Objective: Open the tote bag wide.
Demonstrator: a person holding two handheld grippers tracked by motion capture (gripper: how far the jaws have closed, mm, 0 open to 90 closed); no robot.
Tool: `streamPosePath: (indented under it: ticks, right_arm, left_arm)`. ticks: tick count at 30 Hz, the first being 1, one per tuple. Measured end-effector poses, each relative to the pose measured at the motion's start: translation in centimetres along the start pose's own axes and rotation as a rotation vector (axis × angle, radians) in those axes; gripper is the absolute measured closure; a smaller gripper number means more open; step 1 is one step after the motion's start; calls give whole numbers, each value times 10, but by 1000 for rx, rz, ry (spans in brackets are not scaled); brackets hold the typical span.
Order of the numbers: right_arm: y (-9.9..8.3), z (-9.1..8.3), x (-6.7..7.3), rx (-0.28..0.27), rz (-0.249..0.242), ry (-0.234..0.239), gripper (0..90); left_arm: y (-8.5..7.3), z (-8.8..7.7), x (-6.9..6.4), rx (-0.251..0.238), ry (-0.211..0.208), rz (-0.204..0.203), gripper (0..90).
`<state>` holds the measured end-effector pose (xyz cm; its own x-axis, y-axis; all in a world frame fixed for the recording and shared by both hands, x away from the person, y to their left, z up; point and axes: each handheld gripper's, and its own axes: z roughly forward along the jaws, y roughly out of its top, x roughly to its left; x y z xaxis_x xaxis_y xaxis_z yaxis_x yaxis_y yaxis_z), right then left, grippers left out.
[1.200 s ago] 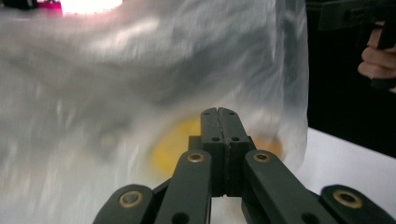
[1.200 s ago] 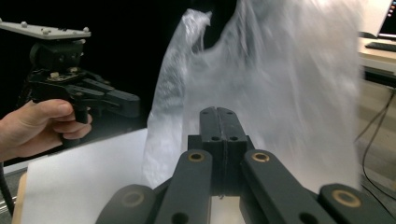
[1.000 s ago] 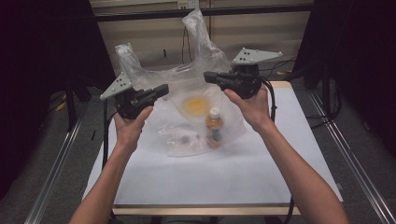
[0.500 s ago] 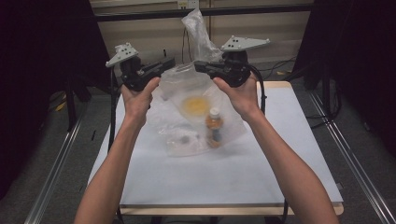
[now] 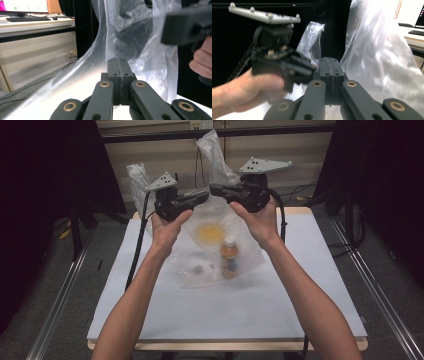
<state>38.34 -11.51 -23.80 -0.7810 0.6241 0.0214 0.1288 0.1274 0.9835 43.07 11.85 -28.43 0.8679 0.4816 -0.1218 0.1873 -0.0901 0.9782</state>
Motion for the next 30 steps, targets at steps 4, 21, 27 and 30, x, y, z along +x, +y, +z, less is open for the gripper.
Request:
streamPosePath:
  ticks: [4, 21, 27, 30]
  right_arm:
    - [1, -1, 2, -8, 1, -2, 900]
    - [-33, -4, -7, 65, 25, -85, 900]
    - [-56, -14, -19, 92, 64, -130, 900]
    - [-64, -17, -22, 98, 81, -140, 900]
  left_arm:
    - [-12, 8, -10, 24, -13, 8, 900]
    - [-42, 35, -51, 127, -80, 70, 900]
    - [-48, 37, -53, 151, -88, 76, 900]
    - [-53, 38, -52, 142, -96, 71, 900]
